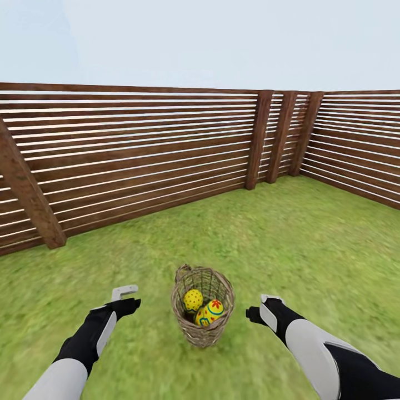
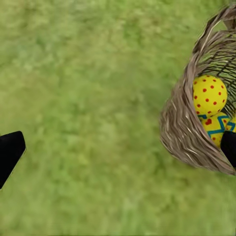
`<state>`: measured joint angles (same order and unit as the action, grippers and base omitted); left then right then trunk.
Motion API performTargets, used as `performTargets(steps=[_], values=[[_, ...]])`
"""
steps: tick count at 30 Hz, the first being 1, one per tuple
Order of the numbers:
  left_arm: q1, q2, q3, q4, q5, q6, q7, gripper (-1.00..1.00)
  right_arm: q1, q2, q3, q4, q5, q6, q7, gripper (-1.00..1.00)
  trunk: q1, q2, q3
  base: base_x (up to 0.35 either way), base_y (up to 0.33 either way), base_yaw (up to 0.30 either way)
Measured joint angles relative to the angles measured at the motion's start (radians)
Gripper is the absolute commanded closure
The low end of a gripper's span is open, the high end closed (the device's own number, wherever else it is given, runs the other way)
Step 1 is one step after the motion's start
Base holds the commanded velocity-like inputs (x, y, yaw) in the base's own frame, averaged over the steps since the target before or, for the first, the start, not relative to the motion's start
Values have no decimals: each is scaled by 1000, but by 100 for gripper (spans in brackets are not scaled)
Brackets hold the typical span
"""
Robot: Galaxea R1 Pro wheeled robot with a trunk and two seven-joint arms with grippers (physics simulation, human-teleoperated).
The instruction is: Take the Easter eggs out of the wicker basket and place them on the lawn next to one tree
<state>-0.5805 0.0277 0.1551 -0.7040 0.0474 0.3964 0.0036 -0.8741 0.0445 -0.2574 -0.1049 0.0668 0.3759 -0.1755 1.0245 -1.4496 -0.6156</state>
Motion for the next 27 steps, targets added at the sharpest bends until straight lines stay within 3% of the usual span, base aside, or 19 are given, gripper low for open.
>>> performTargets(steps=[8,13,16,20,24,27], values=[[1,-2,-1,1,0,16,-2,-100,-1,4,-5,-1,-2,3,-5,-100,0,0,4,276,226,-146],[1,-3,-1,2,0,20,-3,-100,-1,3,-86,0,-2,10,-8,-100,0,0,8,275,228,-261],[2,-3,-1,3,0,21,-4,-100,-1,-1,-111,0,-1,13,-8,-100,0,0,11,274,229,-267],[2,-3,-1,4,1,24,-5,-100,-1,-3,-117,0,-1,14,-8,-100,0,0,14,274,230,-267],[2,-4,-3,3,0,70,-5,-100,-1,-4,-118,0,-2,14,-8,-100,0,0,18,273,230,-267],[2,-16,-3,3,0,82,-5,-100,-1,-4,-119,0,-2,14,-8,-100,0,0,21,273,230,-267]])
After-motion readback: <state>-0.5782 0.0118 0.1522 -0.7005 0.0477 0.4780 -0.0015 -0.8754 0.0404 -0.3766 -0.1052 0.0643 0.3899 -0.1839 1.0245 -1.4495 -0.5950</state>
